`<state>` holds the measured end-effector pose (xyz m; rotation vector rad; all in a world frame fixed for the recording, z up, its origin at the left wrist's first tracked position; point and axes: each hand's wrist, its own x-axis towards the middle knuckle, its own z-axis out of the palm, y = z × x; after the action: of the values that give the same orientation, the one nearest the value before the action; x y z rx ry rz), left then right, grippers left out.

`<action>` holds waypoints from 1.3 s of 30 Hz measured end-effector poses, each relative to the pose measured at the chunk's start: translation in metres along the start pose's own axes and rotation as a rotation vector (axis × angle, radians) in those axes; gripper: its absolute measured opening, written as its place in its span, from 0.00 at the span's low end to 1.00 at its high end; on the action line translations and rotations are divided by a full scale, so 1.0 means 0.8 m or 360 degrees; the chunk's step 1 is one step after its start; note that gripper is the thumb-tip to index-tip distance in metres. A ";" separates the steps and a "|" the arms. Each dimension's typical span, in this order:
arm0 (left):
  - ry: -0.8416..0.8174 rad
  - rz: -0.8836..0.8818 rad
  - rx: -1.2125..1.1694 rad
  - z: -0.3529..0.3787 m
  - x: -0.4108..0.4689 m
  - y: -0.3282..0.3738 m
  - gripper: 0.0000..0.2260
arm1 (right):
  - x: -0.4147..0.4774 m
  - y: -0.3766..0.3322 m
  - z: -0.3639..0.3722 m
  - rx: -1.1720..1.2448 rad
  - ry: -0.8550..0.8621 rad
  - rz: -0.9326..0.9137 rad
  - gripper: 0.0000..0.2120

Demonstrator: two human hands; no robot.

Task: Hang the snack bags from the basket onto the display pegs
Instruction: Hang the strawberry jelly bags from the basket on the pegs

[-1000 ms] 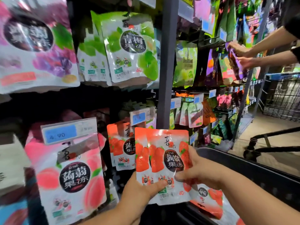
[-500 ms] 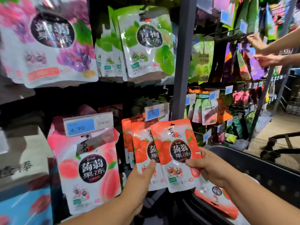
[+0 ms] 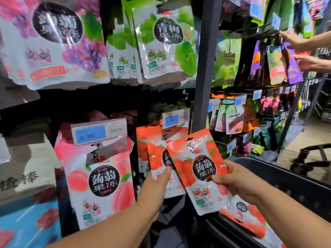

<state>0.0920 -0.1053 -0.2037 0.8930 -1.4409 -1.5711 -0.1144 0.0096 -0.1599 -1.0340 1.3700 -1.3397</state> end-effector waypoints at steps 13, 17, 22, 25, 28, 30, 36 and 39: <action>0.0096 0.0058 0.0075 0.002 0.012 -0.004 0.28 | 0.004 0.003 -0.004 0.0099 0.0007 -0.0030 0.15; 0.0149 0.0032 0.0039 0.002 0.018 0.000 0.19 | 0.006 0.004 -0.002 0.0120 -0.0002 -0.0023 0.14; 0.0208 0.0029 0.0128 0.002 0.027 0.002 0.09 | 0.013 0.013 -0.003 0.0089 -0.0033 -0.0003 0.16; 0.0246 0.0016 0.0237 -0.001 0.033 -0.002 0.25 | 0.016 0.016 -0.002 0.0066 0.0014 -0.0013 0.17; 0.0256 0.0011 0.0301 -0.005 0.034 0.001 0.20 | 0.016 0.018 0.001 0.0063 -0.0003 -0.0045 0.14; 0.0251 0.0038 0.0360 -0.007 0.031 0.005 0.16 | 0.017 0.018 0.003 0.0074 0.0010 -0.0054 0.13; 0.0457 0.0213 0.0400 -0.011 0.032 0.004 0.11 | 0.023 0.028 0.017 0.0177 0.0048 -0.0082 0.15; 0.0603 0.0455 0.0304 -0.004 0.018 0.008 0.12 | 0.028 0.034 0.025 0.0179 0.0091 -0.0076 0.26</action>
<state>0.0894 -0.1200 -0.1977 0.9839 -1.3840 -1.0045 -0.0988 -0.0153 -0.1881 -0.9647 1.3032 -1.4742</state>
